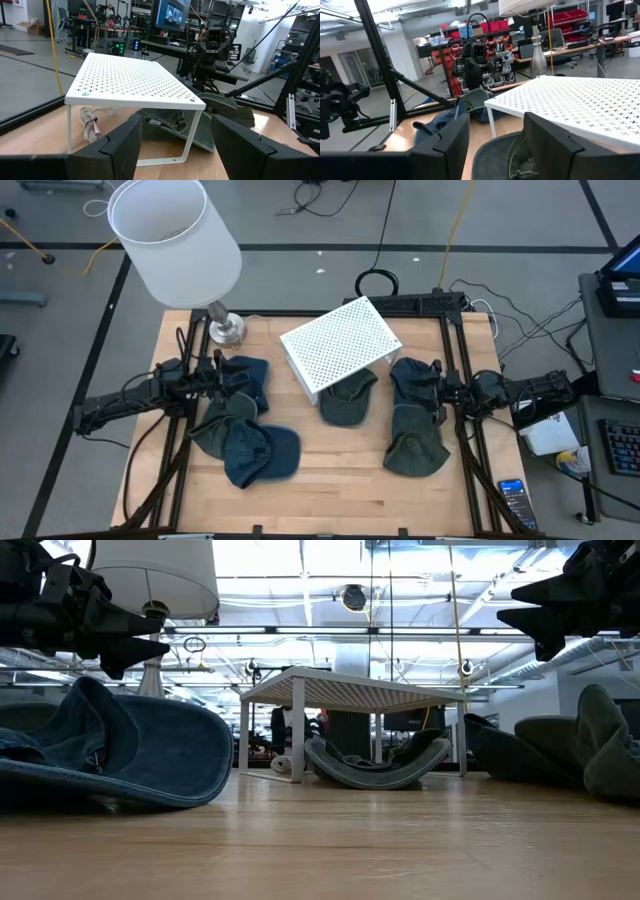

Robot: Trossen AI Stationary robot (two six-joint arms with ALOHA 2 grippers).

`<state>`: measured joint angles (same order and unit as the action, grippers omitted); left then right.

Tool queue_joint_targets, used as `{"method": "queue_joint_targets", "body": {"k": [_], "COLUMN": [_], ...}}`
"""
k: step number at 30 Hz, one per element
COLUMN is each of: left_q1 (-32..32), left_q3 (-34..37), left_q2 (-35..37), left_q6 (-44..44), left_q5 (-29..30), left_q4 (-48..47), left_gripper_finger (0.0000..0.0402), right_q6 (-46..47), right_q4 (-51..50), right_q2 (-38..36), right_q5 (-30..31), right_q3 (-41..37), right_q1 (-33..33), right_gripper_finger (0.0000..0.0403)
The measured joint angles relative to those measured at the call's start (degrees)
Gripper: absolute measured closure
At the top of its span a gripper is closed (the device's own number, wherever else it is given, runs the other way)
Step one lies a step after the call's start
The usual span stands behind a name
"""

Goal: Pick & Place hat
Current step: Put the green cap on the shelf

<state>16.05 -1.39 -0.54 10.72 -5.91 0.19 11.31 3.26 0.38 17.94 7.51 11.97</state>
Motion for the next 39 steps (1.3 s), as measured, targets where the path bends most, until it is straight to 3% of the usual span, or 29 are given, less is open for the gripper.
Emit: {"method": "queue_joint_targets", "body": {"k": [7,14,19,30,39], "left_q1": [0.00,0.00,0.00,0.00,0.00], "left_q3": [0.00,0.00,-0.02,-0.02,0.00], "left_q2": [0.01,0.00,0.00,0.00,0.00], "left_q6": [-0.01,-0.01,0.00,-0.02,0.00], "left_q5": [0.00,0.00,0.00,0.00,0.00], "left_q4": [0.00,0.00,0.00,0.00,0.00], "left_gripper_finger": [0.0160,0.0160,0.0160,0.0160,0.0160], "right_q6": [0.91,3.83,5.66,9.05,9.05], "right_q4": [0.90,0.15,-4.14,-21.33,-26.25], "right_q2": [0.02,5.70,15.89,39.54,51.92], "right_q5": [2.61,14.19,19.93,30.08,38.73], "right_q3": [0.00,5.07,14.98,46.74,61.12], "right_q1": [0.02,0.00,0.02,0.02,0.02], "right_gripper_finger": [0.0222,0.0222,0.0222,0.0222,0.0222]}}
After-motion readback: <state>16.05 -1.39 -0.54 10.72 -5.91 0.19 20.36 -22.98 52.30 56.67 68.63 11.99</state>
